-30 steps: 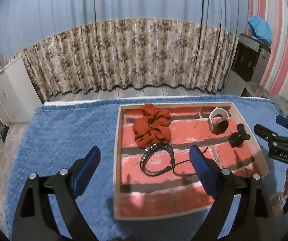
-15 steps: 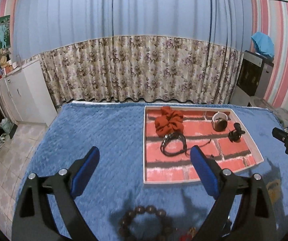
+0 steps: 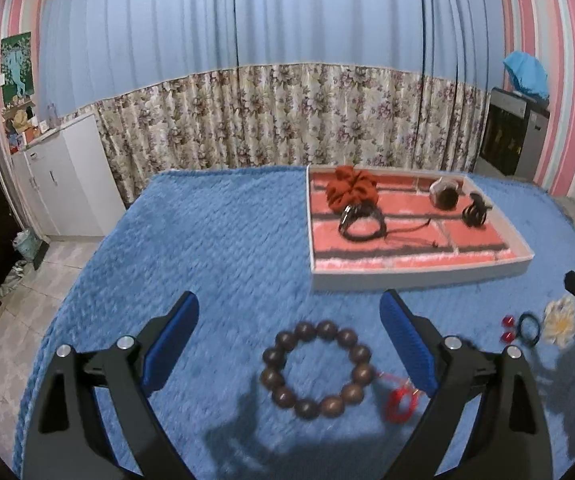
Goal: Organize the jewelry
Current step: 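Move both tools back to the beaded bracelet and brown pendant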
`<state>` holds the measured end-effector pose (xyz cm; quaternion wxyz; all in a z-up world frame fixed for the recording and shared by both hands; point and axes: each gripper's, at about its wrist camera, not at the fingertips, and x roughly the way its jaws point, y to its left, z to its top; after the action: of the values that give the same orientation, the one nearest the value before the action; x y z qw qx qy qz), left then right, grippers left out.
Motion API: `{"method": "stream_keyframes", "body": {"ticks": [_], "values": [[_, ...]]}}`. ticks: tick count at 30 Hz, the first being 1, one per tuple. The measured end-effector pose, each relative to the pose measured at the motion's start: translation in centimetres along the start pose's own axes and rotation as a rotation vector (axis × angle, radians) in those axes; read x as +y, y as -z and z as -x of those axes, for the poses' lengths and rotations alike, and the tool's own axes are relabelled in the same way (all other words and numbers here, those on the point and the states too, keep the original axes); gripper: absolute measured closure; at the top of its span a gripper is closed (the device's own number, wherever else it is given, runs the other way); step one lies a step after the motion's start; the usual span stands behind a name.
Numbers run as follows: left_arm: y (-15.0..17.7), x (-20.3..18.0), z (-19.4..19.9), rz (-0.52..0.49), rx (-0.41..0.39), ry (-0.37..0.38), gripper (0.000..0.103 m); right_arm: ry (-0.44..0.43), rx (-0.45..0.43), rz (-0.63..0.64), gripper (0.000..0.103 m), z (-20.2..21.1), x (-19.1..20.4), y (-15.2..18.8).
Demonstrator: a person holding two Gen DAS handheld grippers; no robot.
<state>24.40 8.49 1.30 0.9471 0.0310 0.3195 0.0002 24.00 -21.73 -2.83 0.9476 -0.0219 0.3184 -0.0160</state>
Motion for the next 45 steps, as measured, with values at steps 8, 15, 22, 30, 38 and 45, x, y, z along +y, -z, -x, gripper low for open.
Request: {"method": "stream_keyframes", "body": {"ticks": [8,15,22,30,38,45], "values": [[2.8,0.7,-1.6,0.003,0.041,-0.007,0.013,-0.042,0.037,0.012,0.004,0.2,2.3,3.6],[3.7,1.5,-2.8,0.028,0.071,0.000,0.013,-0.062,0.090,0.011,0.005,-0.4,3.3,5.1],[4.3,1.8,-4.1,0.032,0.108,0.000,0.013,-0.078,0.144,0.010,0.009,-1.3,4.2,6.4],[4.6,2.4,-5.3,0.061,0.149,0.014,0.014,-0.112,0.189,0.038,0.021,-2.3,5.2,7.1],[4.7,2.6,-6.5,0.069,0.196,0.037,0.014,-0.143,0.225,0.015,0.041,-3.1,5.2,7.4],[4.8,2.2,-7.2,0.054,0.237,0.064,0.032,-0.160,0.215,0.027,0.056,-2.9,5.3,7.4]]}}
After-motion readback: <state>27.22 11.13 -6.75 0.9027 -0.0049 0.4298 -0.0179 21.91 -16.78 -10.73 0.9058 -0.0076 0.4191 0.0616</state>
